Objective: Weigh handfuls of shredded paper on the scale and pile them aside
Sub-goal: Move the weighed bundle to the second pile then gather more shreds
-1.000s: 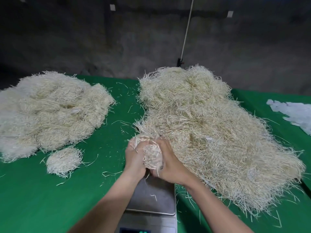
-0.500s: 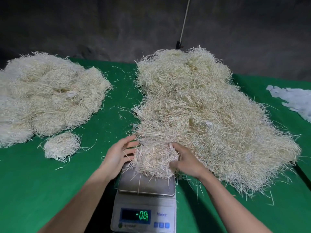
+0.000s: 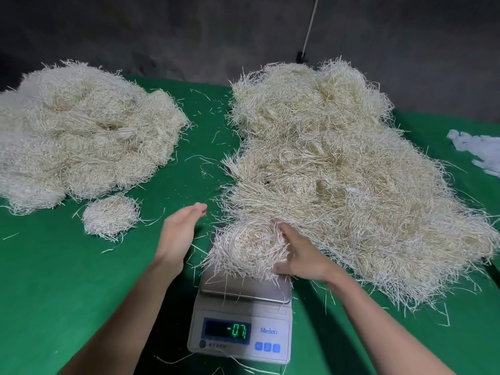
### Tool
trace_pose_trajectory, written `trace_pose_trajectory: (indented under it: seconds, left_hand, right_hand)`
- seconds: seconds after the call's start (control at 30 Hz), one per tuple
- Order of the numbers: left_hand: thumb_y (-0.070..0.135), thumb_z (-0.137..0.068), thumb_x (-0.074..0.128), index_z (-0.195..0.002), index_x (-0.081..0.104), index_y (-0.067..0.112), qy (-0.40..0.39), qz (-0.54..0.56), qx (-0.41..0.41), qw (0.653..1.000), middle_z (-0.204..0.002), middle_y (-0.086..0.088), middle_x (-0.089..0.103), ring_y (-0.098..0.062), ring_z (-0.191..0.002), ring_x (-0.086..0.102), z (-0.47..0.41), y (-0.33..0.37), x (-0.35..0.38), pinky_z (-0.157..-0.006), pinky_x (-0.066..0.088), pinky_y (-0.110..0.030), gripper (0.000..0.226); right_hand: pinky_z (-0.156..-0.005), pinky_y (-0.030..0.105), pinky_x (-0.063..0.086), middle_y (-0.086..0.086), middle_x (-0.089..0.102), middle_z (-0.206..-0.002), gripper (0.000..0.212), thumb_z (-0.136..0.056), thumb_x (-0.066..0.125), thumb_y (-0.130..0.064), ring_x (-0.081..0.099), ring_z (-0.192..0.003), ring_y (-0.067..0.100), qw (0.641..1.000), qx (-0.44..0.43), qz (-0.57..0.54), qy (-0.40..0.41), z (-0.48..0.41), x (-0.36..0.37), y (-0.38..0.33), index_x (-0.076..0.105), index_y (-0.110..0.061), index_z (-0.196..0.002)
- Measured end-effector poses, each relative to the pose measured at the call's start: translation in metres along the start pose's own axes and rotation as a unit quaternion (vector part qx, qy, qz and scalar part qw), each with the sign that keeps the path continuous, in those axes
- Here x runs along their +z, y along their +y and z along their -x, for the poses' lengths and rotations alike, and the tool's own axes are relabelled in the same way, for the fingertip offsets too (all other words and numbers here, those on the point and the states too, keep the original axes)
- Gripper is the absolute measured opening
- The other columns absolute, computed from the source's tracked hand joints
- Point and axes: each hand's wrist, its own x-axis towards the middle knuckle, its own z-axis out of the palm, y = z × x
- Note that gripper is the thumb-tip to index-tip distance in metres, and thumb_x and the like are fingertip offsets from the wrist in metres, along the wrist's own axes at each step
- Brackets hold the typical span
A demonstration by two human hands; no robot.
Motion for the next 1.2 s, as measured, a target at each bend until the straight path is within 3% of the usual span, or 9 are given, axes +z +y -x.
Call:
trace_pose_trajectory:
  seconds: [0.13,0.23,0.3,0.4,0.53,0.73,0.83,0.9,1.2]
  left_hand:
    - [0.031,-0.095,0.051,-0.120,0.062,0.019,-0.002,-0.021,0.034,0.999,-0.122,0.012,0.061,-0.001,-0.109,0.050,0.001,0.005,-0.003,-0.089,0.027,-0.018,0.030]
    - [0.030,-0.096,0.051,-0.124,0.060,0.017,-0.025,-0.048,0.063,0.997,-0.114,0.018,0.060,0.017,-0.097,0.050,0.002,0.009,-0.001,-0.075,0.030,-0.005,0.032]
    - [0.028,-0.096,0.051,-0.123,0.061,0.018,-0.040,-0.064,0.077,0.994,-0.107,0.023,0.058,0.026,-0.088,0.047,0.001,0.012,0.002,-0.068,0.032,0.000,0.031]
    - [0.028,-0.095,0.052,-0.120,0.063,0.019,-0.036,-0.069,0.094,0.993,-0.110,0.019,0.061,0.024,-0.092,0.048,0.001,0.017,0.005,-0.072,0.032,0.000,0.029]
    - [0.028,-0.094,0.055,-0.114,0.066,0.017,-0.026,-0.048,0.117,0.992,-0.106,0.016,0.065,0.023,-0.090,0.054,0.004,0.025,0.006,-0.068,0.034,0.007,0.026]
    - [0.031,-0.093,0.056,-0.105,0.068,0.026,-0.030,-0.047,0.134,0.989,-0.103,0.021,0.065,0.022,-0.092,0.054,0.008,0.036,0.010,-0.069,0.034,0.008,0.018]
    - [0.032,-0.093,0.056,-0.099,0.067,0.033,-0.031,-0.041,0.127,0.991,-0.102,0.022,0.066,0.022,-0.093,0.054,0.009,0.037,0.010,-0.074,0.035,0.001,0.013]
    - [0.033,-0.092,0.056,-0.101,0.068,0.030,-0.029,-0.039,0.125,0.991,-0.103,0.020,0.067,0.021,-0.093,0.055,0.008,0.037,0.010,-0.076,0.034,-0.002,0.015]
    - [0.030,-0.092,0.057,-0.107,0.068,0.021,-0.034,-0.043,0.130,0.990,-0.104,0.015,0.067,0.022,-0.089,0.055,0.009,0.035,0.013,-0.067,0.034,0.008,0.020]
  right_hand:
    - [-0.117,0.045,0.013,-0.007,0.014,-0.156,0.105,-0.071,0.081,-0.032,0.018,-0.139,0.012,1.000,-0.013,-0.018,0.007,0.010,-0.014,0.001,0.006,-0.048,-0.142]
    - [-0.112,0.035,0.015,-0.011,0.016,-0.154,0.099,-0.070,0.081,-0.035,0.020,-0.135,0.007,0.998,-0.030,-0.039,0.037,0.016,-0.025,-0.006,0.010,-0.056,-0.135]
    - [-0.114,0.037,0.013,-0.014,0.017,-0.154,0.088,-0.075,0.078,-0.031,0.017,-0.140,0.008,0.995,-0.053,-0.040,0.071,0.019,-0.033,-0.011,0.019,-0.052,-0.137]
    - [-0.117,0.048,0.014,-0.021,0.021,-0.148,0.068,-0.084,0.068,-0.017,0.018,-0.138,0.004,0.987,-0.088,-0.038,0.132,0.026,-0.045,-0.018,0.032,-0.047,-0.133]
    - [-0.112,0.036,0.014,-0.019,0.032,-0.147,0.057,-0.084,0.062,-0.018,0.026,-0.135,0.000,0.968,-0.139,-0.078,0.195,0.034,-0.056,-0.032,0.040,-0.053,-0.123]
    - [-0.111,0.033,0.017,-0.019,0.036,-0.145,0.057,-0.086,0.064,-0.011,0.030,-0.134,-0.002,0.966,-0.153,-0.074,0.194,0.036,-0.054,-0.041,0.042,-0.045,-0.127]
    - [-0.114,0.035,0.018,-0.017,0.038,-0.143,0.056,-0.086,0.064,-0.009,0.032,-0.135,0.004,0.967,-0.155,-0.068,0.192,0.036,-0.054,-0.042,0.043,-0.039,-0.128]
    - [-0.113,0.034,0.018,-0.016,0.038,-0.143,0.055,-0.086,0.064,-0.008,0.032,-0.135,0.004,0.966,-0.156,-0.072,0.192,0.036,-0.054,-0.043,0.044,-0.038,-0.128]
    - [-0.112,0.031,0.018,-0.013,0.041,-0.143,0.054,-0.086,0.064,-0.008,0.034,-0.135,0.005,0.966,-0.159,-0.079,0.186,0.035,-0.051,-0.043,0.045,-0.039,-0.125]
